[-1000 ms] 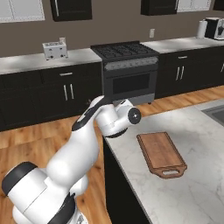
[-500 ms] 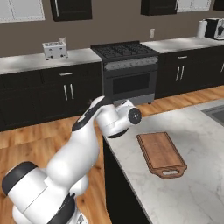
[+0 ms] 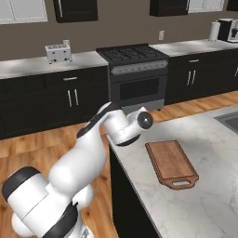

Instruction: Retrieve the fish from the fridge and place it on the cutting board.

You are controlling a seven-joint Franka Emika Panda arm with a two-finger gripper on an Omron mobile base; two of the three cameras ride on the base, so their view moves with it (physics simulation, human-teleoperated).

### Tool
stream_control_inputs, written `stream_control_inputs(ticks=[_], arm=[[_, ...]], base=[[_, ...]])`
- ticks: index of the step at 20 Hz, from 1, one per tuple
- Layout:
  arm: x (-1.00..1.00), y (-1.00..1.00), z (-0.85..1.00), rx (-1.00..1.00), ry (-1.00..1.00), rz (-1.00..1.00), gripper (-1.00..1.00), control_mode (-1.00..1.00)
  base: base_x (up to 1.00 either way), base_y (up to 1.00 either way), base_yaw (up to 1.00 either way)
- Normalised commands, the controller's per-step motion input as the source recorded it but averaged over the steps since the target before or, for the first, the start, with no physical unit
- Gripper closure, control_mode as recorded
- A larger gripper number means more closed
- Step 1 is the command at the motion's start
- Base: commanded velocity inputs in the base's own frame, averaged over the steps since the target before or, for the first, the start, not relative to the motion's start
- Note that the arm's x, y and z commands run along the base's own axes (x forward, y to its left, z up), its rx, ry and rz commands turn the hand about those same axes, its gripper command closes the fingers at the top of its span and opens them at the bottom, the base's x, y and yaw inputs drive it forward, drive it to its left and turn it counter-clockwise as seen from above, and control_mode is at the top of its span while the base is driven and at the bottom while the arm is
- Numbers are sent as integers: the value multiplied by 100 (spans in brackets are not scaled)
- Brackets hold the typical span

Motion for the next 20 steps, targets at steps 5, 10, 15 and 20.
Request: stream_control_inputs(ticks=[5, 10, 15, 20], arm=[[-2, -44, -4, 0, 8, -9, 100, -100], [-3, -48, -6, 2, 13, -10, 100, -100], [0, -42, -5, 6, 26, -12, 100, -100], [0, -31, -7, 5, 28, -11, 100, -100]], base=[[0, 0, 0], [0, 0, 0], [0, 0, 0], [0, 0, 0]])
